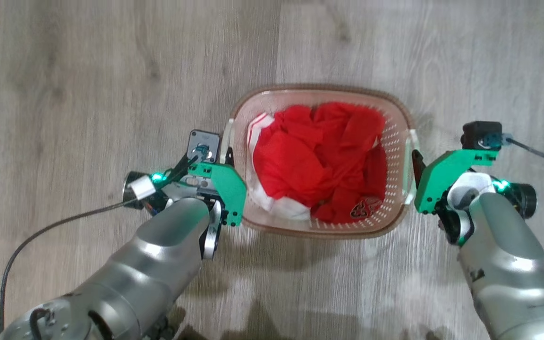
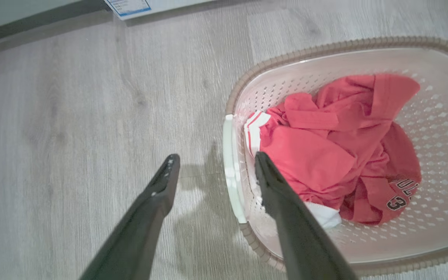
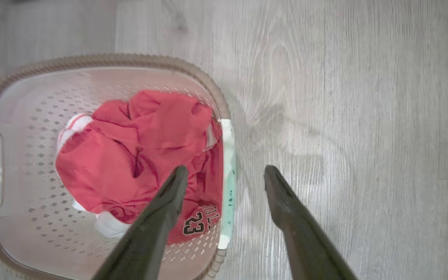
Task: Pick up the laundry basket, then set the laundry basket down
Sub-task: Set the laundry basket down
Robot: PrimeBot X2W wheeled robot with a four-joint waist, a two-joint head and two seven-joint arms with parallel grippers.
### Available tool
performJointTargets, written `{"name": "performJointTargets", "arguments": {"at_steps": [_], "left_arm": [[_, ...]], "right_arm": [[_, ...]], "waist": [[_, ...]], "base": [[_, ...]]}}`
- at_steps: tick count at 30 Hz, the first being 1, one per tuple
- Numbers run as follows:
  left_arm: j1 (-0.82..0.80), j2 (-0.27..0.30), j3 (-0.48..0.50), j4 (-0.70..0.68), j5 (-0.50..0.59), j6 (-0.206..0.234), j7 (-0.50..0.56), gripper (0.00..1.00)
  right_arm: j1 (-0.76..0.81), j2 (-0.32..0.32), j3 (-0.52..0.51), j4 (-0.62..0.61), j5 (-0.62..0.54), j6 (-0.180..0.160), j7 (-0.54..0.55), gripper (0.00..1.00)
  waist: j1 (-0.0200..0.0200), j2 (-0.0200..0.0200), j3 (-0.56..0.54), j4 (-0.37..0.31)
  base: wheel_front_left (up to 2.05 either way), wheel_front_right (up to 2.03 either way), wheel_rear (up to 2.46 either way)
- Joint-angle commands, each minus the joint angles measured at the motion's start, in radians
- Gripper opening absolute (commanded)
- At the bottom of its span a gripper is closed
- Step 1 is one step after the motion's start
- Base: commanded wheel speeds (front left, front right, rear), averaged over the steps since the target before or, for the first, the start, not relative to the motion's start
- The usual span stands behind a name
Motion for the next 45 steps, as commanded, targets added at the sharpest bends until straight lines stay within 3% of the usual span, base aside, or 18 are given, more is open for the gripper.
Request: {"name": "performJointTargets", "arguments": {"at_steps": [1, 5, 8, 12, 18, 20, 27, 36, 40, 45], "left_arm": [[0.009, 0.013, 0.022, 0.001, -0.008, 0.008, -0.019, 1.0], [0.025, 0.013, 0.045, 0.022, -0.002, 0.024, -0.048, 1.0], [0.029, 0.023, 0.123, -0.015, 0.053, 0.048, -0.052, 1.0], [0.083, 0.077, 0.285, -0.187, 0.202, 0.084, -0.053, 1.0], [0.257, 0.137, 0.533, -0.474, 0.413, 0.088, -0.053, 1.0], [0.342, 0.143, 0.632, -0.583, 0.489, 0.076, -0.053, 1.0], [0.52, 0.122, 0.757, -0.753, 0.63, 0.031, -0.053, 1.0], [0.68, 0.067, 0.869, -0.856, 0.704, -0.047, -0.053, 1.0], [0.738, 0.047, 0.909, -0.862, 0.743, -0.095, -0.053, 1.0], [0.777, 0.028, 0.947, -0.859, 0.785, -0.125, -0.053, 1.0]], "right_arm": [[0.033, 0.022, 0.024, -0.031, 0.014, 0.01, -0.022, 1.0], [0.065, 0.022, 0.059, -0.081, 0.069, 0.01, -0.079, 1.0], [0.092, 0.022, 0.08, -0.13, 0.123, 0.01, -0.127, 1.0], [0.124, 0.022, 0.081, -0.21, 0.177, 0.01, -0.192, 1.0], [0.187, 0.022, 0.095, -0.345, 0.218, 0.01, -0.285, 1.0], [0.223, 0.022, 0.096, -0.415, 0.222, 0.01, -0.323, 1.0], [0.326, 0.022, 0.1, -0.56, 0.212, 0.01, -0.361, 1.0], [0.462, 0.022, 0.091, -0.653, 0.208, 0.01, -0.371, 1.0], [0.509, 0.022, 0.077, -0.665, 0.206, 0.01, -0.375, 1.0], [0.553, 0.022, 0.07, -0.667, 0.212, 0.01, -0.38, 1.0]], "waist": [[0.0, -0.0001, -0.056, -0.011], [0.0, -0.0001, -0.141, -0.024], [0.0, -0.0001, -0.211, -0.039], [0.0, -0.0001, -0.276, -0.047], [0.0, -0.0001, -0.365, -0.061], [0.0, -0.0001, -0.402, -0.065], [0.0, -0.0001, -0.474, -0.067], [0.0, -0.0001, -0.528, -0.058], [0.0, -0.0001, -0.545, -0.058], [0.0, -0.0001, -0.557, -0.058]], "base": [[0.0, 0.0, 0.0], [0.0, 0.0, 0.0], [0.0, 0.0, 0.0], [0.0, 0.0, 0.0], [0.0, 0.0, 0.0], [0.0, 0.0, 0.0], [0.0, 0.0, 0.0], [0.0, 0.0, 0.0], [0.0, 0.0, 0.0], [0.0, 0.0, 0.0]]}}
